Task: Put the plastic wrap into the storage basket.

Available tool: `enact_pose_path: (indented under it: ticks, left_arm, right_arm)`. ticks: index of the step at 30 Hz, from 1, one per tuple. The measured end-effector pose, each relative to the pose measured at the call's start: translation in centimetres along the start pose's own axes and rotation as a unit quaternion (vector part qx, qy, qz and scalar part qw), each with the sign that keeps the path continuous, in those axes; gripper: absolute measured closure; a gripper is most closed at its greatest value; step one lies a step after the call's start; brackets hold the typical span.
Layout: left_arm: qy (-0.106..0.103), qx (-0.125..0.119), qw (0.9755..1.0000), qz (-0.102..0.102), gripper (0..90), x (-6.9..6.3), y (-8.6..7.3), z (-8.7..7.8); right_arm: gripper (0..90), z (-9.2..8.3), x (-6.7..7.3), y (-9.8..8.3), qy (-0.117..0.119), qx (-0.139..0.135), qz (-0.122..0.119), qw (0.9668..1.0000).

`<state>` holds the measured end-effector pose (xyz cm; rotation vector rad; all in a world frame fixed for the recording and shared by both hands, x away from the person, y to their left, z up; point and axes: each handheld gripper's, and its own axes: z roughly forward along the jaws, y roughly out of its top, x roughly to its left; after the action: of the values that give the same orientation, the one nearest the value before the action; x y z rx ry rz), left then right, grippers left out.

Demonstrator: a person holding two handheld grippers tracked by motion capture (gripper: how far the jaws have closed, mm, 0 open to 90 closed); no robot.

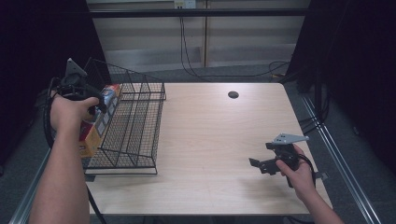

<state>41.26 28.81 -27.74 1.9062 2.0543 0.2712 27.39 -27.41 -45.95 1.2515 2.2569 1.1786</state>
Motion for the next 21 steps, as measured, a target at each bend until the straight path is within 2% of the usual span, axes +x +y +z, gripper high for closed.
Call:
enact_pose_path:
  ticks: [12,16,18,19,20,21]
  left_arm:
    - [0.004,0.010,0.9999,-0.008,42.4,0.10,0.14,0.45]
    - [0.012,0.014,0.9998,-0.006,41.7,0.05,0.23,0.59]
    - [0.017,0.013,0.9997,-0.012,41.4,-0.03,0.28,0.62]
    - [0.014,0.008,0.9997,-0.016,41.1,-0.02,0.31,0.47]
    - [0.011,-0.009,0.9997,-0.019,41.5,-0.05,0.35,0.17]
    - [0.002,-0.016,0.9997,-0.020,43.0,-0.01,0.44,-0.17]
  right_arm:
    - [2.5,0.00,-0.03,-0.01,-0.001,0.000,0.001,1.0000]
    - [2.4,-0.08,-0.09,-0.01,0.001,0.000,0.001,1.0000]
    - [2.4,-0.09,-0.09,-0.02,0.001,0.000,0.001,1.0000]
    - [2.5,-0.09,-0.10,-0.02,0.000,0.000,0.000,1.0000]
    - [2.5,-0.10,-0.10,-0.02,0.000,0.000,0.001,1.0000]
    - [2.5,-0.11,-0.12,-0.02,0.001,0.000,0.000,1.0000]
